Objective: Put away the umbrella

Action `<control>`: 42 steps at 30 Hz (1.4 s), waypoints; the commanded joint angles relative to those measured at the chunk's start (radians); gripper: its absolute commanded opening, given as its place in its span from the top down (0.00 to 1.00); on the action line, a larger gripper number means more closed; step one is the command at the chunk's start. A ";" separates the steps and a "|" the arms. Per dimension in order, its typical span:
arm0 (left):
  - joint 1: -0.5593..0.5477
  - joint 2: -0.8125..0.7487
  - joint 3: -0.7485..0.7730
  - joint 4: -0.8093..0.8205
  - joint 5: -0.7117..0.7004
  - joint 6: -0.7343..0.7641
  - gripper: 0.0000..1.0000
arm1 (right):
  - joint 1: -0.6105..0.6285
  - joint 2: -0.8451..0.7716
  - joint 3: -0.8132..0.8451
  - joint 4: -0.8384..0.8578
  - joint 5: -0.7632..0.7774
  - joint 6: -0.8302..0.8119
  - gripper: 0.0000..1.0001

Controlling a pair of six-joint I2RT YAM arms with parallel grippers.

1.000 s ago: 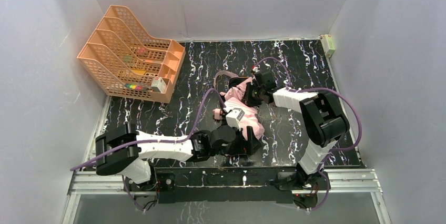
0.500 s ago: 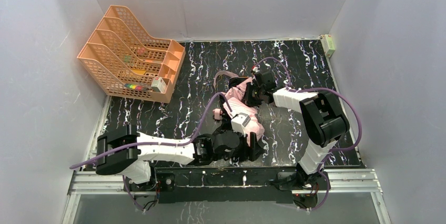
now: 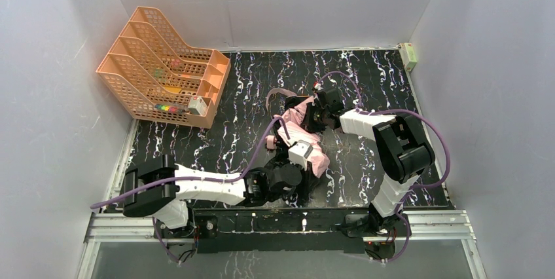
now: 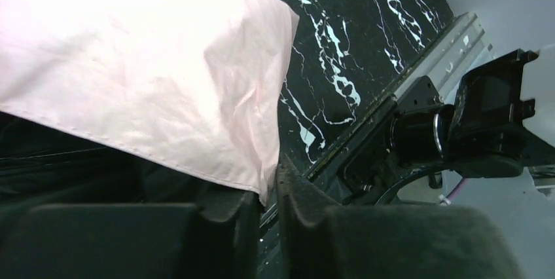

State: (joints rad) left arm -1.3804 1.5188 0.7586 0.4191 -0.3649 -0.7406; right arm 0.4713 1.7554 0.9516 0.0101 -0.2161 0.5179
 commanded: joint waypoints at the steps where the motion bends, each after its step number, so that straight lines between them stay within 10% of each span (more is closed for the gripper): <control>1: -0.003 -0.036 0.056 -0.038 -0.095 0.088 0.93 | -0.007 -0.010 -0.013 -0.048 0.018 -0.022 0.90; 24: -0.012 -0.368 0.277 -0.489 0.083 0.186 1.00 | -0.009 0.015 -0.003 -0.042 0.065 -0.024 0.92; 42: 0.120 -0.255 0.588 -0.578 0.092 0.337 1.00 | -0.008 0.006 -0.021 -0.035 0.047 -0.021 0.92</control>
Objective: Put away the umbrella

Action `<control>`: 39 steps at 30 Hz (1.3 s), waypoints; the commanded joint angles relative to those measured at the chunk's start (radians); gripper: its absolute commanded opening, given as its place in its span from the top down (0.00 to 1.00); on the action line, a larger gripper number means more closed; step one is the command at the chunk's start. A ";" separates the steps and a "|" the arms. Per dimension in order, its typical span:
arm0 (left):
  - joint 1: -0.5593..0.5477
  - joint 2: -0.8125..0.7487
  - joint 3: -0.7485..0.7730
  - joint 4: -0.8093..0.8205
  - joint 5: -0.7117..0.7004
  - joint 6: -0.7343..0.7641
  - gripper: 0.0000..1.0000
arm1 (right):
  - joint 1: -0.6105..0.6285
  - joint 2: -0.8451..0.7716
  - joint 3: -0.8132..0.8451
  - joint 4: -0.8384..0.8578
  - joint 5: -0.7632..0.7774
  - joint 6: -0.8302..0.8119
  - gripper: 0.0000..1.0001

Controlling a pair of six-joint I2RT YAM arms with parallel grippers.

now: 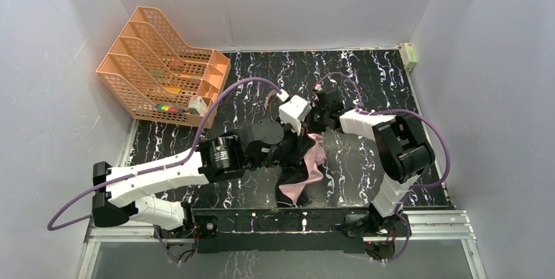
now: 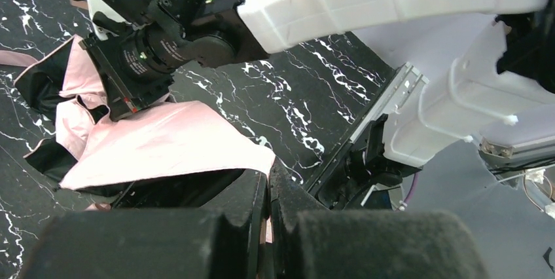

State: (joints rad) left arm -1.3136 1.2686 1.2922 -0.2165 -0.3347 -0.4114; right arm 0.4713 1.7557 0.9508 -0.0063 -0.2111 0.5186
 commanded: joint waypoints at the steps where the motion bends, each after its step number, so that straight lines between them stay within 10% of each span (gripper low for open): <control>1: 0.073 -0.004 0.048 0.062 0.068 -0.008 1.00 | -0.008 0.003 -0.022 -0.017 0.042 -0.020 0.92; 22: 0.605 0.172 -0.083 0.306 0.448 -0.203 1.00 | -0.008 -0.089 -0.055 0.027 -0.017 -0.016 0.90; 39: 0.697 0.516 -0.012 0.395 0.519 -0.252 1.00 | -0.011 -0.251 -0.022 -0.068 0.018 -0.023 0.85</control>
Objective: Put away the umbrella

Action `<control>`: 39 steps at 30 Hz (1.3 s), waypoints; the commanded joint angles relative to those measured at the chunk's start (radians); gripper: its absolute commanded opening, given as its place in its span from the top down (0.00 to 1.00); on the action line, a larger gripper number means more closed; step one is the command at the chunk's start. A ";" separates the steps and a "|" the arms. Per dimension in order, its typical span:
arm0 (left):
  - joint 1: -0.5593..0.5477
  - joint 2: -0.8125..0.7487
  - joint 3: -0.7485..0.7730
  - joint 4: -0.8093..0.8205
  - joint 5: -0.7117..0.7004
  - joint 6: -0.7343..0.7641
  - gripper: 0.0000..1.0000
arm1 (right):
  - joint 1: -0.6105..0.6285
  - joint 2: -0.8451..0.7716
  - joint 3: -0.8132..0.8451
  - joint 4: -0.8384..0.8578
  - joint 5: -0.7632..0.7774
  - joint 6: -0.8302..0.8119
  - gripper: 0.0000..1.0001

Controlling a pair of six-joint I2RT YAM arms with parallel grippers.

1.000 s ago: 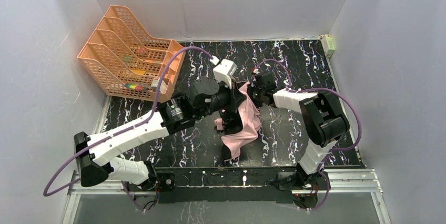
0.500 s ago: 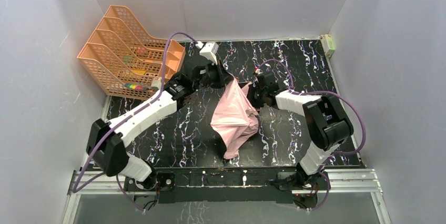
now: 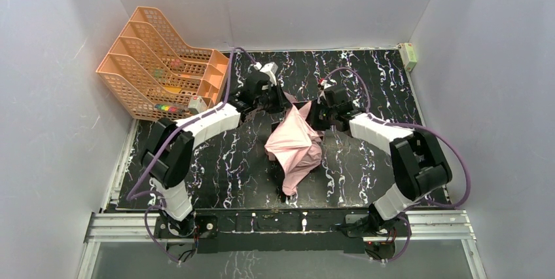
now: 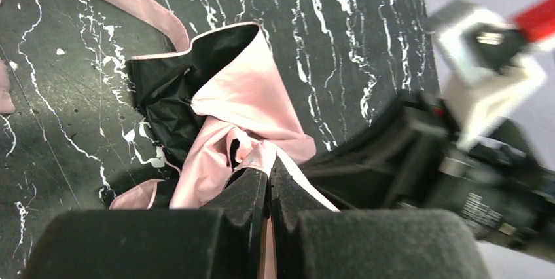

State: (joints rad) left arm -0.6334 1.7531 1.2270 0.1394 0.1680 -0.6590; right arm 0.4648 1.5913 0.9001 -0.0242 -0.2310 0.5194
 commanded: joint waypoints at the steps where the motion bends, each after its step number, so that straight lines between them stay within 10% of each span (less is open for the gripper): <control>1: 0.017 0.046 0.055 0.041 0.018 -0.005 1.00 | -0.007 -0.106 0.035 -0.073 0.058 -0.040 0.83; 8: 0.018 0.125 0.044 0.074 0.041 -0.022 1.00 | -0.012 -0.289 0.046 -0.211 0.275 -0.125 0.73; 14: 0.018 0.155 0.025 0.093 0.047 -0.023 1.00 | -0.011 -0.359 0.075 -0.191 0.011 -0.189 0.78; 21: 0.021 0.178 0.004 0.116 0.066 -0.027 1.00 | -0.011 -0.215 0.116 -0.109 -0.347 -0.194 0.81; 39: 0.021 0.193 0.026 0.092 0.162 0.029 0.95 | -0.011 0.175 0.107 0.012 -0.260 -0.140 0.88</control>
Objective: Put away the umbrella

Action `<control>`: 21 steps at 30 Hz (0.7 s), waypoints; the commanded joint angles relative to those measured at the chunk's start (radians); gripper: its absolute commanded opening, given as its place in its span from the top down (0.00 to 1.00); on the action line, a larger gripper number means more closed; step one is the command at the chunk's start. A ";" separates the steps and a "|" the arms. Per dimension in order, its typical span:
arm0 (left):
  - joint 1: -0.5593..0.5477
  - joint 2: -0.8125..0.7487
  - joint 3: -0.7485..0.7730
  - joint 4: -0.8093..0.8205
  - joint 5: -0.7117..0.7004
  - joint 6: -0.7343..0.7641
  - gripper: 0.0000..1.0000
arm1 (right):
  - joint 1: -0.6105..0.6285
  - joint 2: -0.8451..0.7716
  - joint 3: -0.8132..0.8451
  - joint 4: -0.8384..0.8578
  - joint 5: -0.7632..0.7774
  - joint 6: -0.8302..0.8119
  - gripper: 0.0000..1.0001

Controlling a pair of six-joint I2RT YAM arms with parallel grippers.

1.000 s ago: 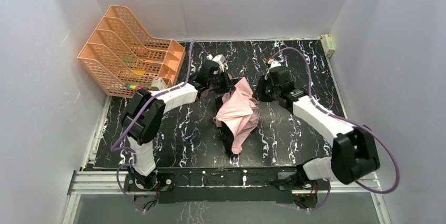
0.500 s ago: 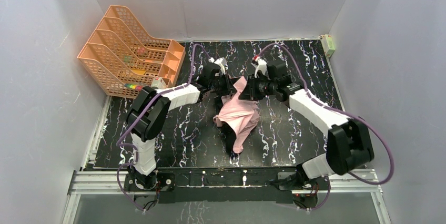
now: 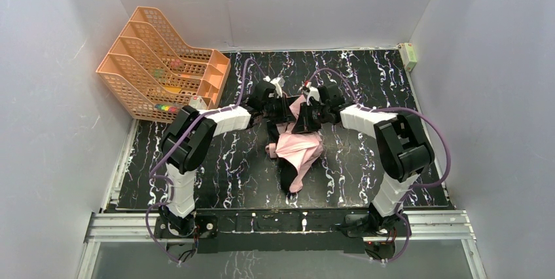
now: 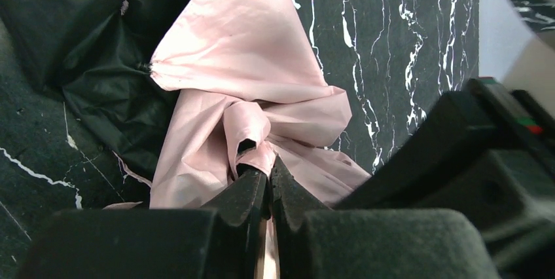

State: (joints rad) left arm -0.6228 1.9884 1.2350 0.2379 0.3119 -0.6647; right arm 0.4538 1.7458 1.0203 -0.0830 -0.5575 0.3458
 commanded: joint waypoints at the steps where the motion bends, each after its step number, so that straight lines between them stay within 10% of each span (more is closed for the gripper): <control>1: 0.011 -0.060 0.015 -0.011 0.007 0.041 0.90 | 0.000 0.022 -0.027 0.074 0.092 0.047 0.89; 8: 0.011 -0.253 0.001 -0.079 -0.073 0.103 0.50 | 0.000 0.067 -0.052 0.074 0.193 0.098 0.91; 21: -0.107 -0.845 -0.395 -0.140 -0.218 0.077 0.19 | 0.000 0.069 -0.079 -0.033 0.445 0.291 1.00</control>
State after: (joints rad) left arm -0.6403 1.2842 0.9604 0.1478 0.1768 -0.5694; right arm 0.4587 1.8015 0.9764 -0.0139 -0.2958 0.5507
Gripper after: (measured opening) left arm 0.781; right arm 0.018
